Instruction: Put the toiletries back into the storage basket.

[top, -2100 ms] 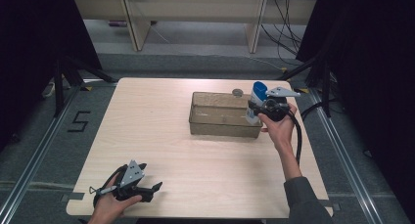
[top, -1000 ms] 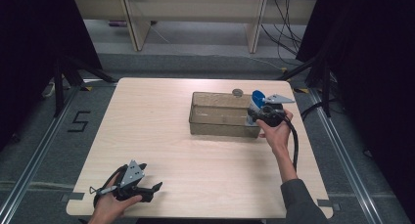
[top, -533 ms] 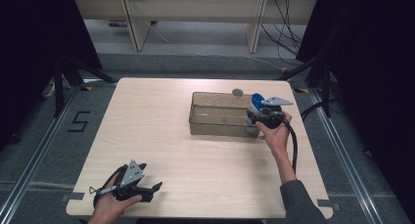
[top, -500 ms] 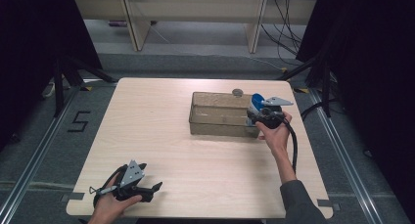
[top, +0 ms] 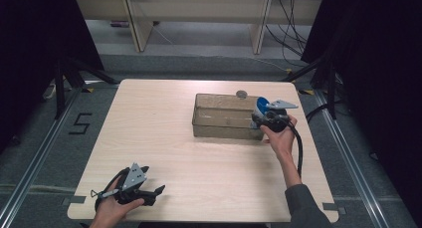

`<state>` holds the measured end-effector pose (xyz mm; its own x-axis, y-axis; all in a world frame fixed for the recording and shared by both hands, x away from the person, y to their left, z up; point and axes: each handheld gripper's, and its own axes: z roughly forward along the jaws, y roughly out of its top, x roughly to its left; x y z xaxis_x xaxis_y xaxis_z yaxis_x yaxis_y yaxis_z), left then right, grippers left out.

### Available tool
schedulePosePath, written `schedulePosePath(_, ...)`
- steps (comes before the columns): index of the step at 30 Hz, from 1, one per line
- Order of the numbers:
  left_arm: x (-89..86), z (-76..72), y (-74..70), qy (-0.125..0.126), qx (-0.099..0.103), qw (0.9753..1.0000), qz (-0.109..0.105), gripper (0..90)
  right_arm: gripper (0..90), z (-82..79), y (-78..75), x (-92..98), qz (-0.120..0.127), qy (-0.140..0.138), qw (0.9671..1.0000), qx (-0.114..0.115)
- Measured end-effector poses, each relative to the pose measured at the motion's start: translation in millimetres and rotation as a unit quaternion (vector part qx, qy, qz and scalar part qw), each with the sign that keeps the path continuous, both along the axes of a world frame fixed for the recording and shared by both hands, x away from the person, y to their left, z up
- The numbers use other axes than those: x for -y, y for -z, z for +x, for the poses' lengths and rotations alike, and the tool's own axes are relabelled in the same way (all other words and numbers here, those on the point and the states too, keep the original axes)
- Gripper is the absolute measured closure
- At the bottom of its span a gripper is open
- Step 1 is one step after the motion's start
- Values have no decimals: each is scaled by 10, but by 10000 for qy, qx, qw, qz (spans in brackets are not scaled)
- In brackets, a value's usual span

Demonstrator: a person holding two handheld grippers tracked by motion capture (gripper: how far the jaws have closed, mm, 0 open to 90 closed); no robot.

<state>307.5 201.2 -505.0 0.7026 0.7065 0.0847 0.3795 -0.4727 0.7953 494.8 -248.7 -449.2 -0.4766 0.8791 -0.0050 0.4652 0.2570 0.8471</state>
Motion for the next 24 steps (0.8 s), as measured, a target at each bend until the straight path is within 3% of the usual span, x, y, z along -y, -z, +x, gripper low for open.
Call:
schedulePosePath(5, 2, 4, 5, -3, 11, 10000, -16, 151, 558, -19, 5, -1, 72, 45, 9999, -120)
schedulePosePath(9, 2, 2, 5, 10, -8, 10000, -16, 151, 546, -19, 6, -2, 92, 31, 9999, -81)
schedulePosePath(10, 7, 4, 10, 14, -25, 10000, -61, 151, 523, -14, 4, -4, 242, 34, 9997, -10)
schedulePosePath(12, 4, 3, 7, 22, -14, 10000, -29, 151, 510, -14, -23, 18, 140, 14, 9999, 22)
schedulePosePath(13, 3, 1, 5, -1, -6, 10000, -17, 151, 476, -28, -34, 3, 288, 84, 9995, -5)
schedulePosePath(16, 1, 4, 7, 31, -24, 10000, -27, 151, 467, -28, -47, 24, 190, 64, 9998, 72)
schedulePosePath(17, 4, 1, 9, 1, -28, 10000, -44, 151, 453, -38, -39, 15, 292, 130, 9994, 123)
schedulePosePath(18, 7, 1, 11, -6, -33, 10000, -59, 152, 444, -57, -52, 7, 396, 183, 9990, -47)
schedulePosePath(21, 7, 4, 12, 17, -33, 10000, -42, 151, 426, -46, -56, 29, 330, 155, 9993, 92)
schedulePosePath(24, 8, 6, 16, -1, -31, 10000, -53, 151, 413, -65, -75, 28, 392, 218, 9990, -13)
